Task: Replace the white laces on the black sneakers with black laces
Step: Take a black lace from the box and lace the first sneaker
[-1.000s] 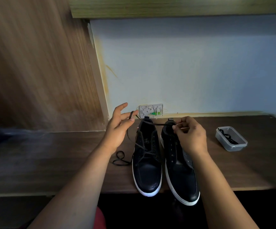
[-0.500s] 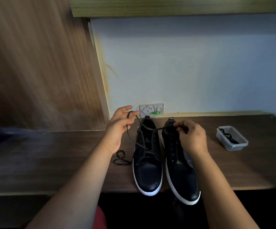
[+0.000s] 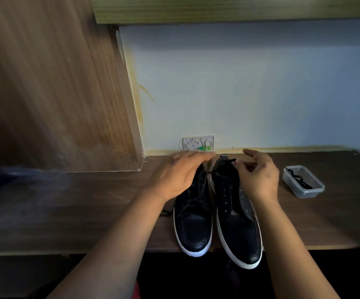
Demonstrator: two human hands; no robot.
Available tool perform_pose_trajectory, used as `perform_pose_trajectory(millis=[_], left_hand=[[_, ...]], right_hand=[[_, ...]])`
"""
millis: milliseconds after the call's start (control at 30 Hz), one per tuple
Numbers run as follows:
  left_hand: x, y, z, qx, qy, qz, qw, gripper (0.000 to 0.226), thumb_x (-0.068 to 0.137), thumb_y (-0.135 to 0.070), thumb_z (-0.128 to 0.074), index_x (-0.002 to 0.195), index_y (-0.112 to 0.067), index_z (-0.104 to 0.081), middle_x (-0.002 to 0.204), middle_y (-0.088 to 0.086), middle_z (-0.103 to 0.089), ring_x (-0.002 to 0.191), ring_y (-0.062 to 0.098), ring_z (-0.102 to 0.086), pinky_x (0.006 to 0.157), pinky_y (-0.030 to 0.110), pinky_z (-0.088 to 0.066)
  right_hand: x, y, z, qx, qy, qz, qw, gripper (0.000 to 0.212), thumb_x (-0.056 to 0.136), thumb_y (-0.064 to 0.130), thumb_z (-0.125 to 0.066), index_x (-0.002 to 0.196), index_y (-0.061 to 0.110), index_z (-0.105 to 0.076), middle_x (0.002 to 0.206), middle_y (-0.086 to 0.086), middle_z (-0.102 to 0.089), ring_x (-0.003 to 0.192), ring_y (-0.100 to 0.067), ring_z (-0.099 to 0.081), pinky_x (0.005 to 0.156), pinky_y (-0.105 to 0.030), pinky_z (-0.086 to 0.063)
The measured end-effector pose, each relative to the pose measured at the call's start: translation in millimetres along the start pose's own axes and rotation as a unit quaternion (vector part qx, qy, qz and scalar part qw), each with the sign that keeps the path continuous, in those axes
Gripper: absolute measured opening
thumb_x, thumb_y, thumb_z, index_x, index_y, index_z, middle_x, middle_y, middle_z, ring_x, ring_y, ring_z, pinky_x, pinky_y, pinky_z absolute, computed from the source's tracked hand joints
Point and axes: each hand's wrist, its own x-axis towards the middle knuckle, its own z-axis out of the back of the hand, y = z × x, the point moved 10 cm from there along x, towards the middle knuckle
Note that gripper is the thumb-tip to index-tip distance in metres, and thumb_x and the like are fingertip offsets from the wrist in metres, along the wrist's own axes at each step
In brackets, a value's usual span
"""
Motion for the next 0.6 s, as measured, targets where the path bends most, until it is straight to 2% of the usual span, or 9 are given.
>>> perform_pose_trajectory(millis=[67, 133, 233, 300, 367, 433, 467, 533, 600], left_hand=[[10.8, -12.2, 8.2, -0.010, -0.017, -0.018, 1.000, 0.037, 0.097, -0.018, -0.046, 0.133, -0.021, -0.057, 0.109, -0.005, -0.071, 0.092, 0.009, -0.061, 0.086, 0.017, -0.046], [17.1, -9.8, 12.7, -0.070, -0.019, 0.015, 0.997, 0.033, 0.096, -0.017, -0.055, 0.127, -0.023, -0.062, 0.107, -0.011, -0.072, 0.093, 0.003, -0.063, 0.086, 0.016, -0.047], [4.5, 27.5, -1.1, -0.110, 0.032, 0.146, 0.983, 0.019, 0.091, -0.032, -0.064, 0.110, -0.029, -0.068, 0.077, -0.012, -0.068, 0.065, -0.001, -0.059, 0.063, 0.014, -0.046], [-16.5, 61.6, -18.9, -0.062, 0.083, 0.237, 0.966, 0.011, 0.090, -0.038, -0.063, 0.095, -0.028, -0.065, 0.066, -0.011, -0.055, 0.059, 0.004, -0.049, 0.057, 0.020, -0.039], [-46.0, 90.8, -43.2, -0.011, 0.167, 0.325, 0.931, 0.009, 0.090, -0.034, -0.064, 0.088, -0.026, -0.062, 0.074, -0.011, -0.052, 0.072, 0.007, -0.051, 0.060, 0.022, -0.037], [-72.5, 104.9, -68.4, -0.026, 0.243, 0.384, 0.890, 0.015, 0.085, -0.032, -0.071, 0.092, -0.021, -0.063, 0.087, -0.007, -0.058, 0.082, 0.012, -0.056, 0.063, 0.021, -0.040], [-80.2, 107.8, -77.7, -0.036, 0.265, 0.394, 0.879, 0.020, 0.083, -0.033, -0.073, 0.095, -0.019, -0.063, 0.093, -0.005, -0.060, 0.084, 0.013, -0.058, 0.065, 0.022, -0.043], [-83.4, 109.5, -86.4, -0.025, 0.274, 0.388, 0.880, 0.020, 0.084, -0.030, -0.073, 0.094, -0.017, -0.063, 0.097, -0.002, -0.058, 0.089, 0.017, -0.060, 0.074, 0.026, -0.046], [-77.4, 103.7, -86.7, 0.009, 0.271, 0.364, 0.891, 0.012, 0.087, -0.025, -0.068, 0.092, -0.015, -0.063, 0.098, -0.002, -0.052, 0.093, 0.021, -0.059, 0.078, 0.026, -0.045]], right_hand=[[0.1, 0.4, 5.1, 0.003, -0.018, -0.001, 1.000, 0.034, 0.087, 0.019, -0.069, 0.119, 0.010, -0.065, 0.125, -0.002, -0.060, 0.101, -0.011, -0.062, 0.087, -0.013, -0.042], [-0.1, 1.5, 8.0, 0.038, -0.033, -0.007, 0.999, 0.026, 0.087, 0.018, -0.069, 0.111, 0.008, -0.070, 0.126, 0.002, -0.058, 0.095, 0.004, -0.059, 0.082, -0.004, -0.041], [-2.2, 8.1, 12.9, 0.077, -0.063, 0.021, 0.995, 0.012, 0.088, 0.019, -0.069, 0.096, 0.012, -0.073, 0.115, 0.004, -0.062, 0.099, -0.004, -0.061, 0.088, -0.019, -0.050], [-4.9, 14.1, 16.5, 0.108, -0.075, 0.035, 0.991, 0.005, 0.089, 0.020, -0.068, 0.092, 0.018, -0.071, 0.103, 0.004, -0.066, 0.091, -0.003, -0.063, 0.082, -0.016, -0.049], [-6.5, 14.6, 13.1, 0.155, -0.062, 0.010, 0.986, 0.004, 0.091, 0.021, -0.065, 0.090, 0.019, -0.068, 0.092, 0.003, -0.068, 0.079, 0.007, -0.061, 0.072, -0.007, -0.044], [-7.0, 10.5, 2.6, 0.246, -0.037, -0.039, 0.968, 0.011, 0.091, 0.019, -0.066, 0.080, 0.017, -0.066, 0.079, 0.004, -0.068, 0.071, 0.004, -0.061, 0.070, -0.010, -0.046], [-7.3, 6.8, -3.8, 0.300, -0.025, -0.072, 0.951, 0.018, 0.090, 0.017, -0.066, 0.072, 0.019, -0.063, 0.074, 0.002, -0.067, 0.072, -0.004, -0.062, 0.073, -0.016, -0.049], [-8.5, -0.8, -18.1, 0.384, -0.003, -0.129, 0.914, 0.031, 0.090, 0.013, -0.065, 0.061, 0.020, -0.056, 0.073, -0.005, -0.067, 0.074, -0.016, -0.062, 0.078, -0.028, -0.051], [-12.2, -4.1, -29.4, 0.419, 0.013, -0.159, 0.894, 0.031, 0.091, 0.009, -0.061, 0.062, 0.017, -0.053, 0.080, -0.012, -0.068, 0.075, -0.019, -0.062, 0.079, -0.033, -0.050]])
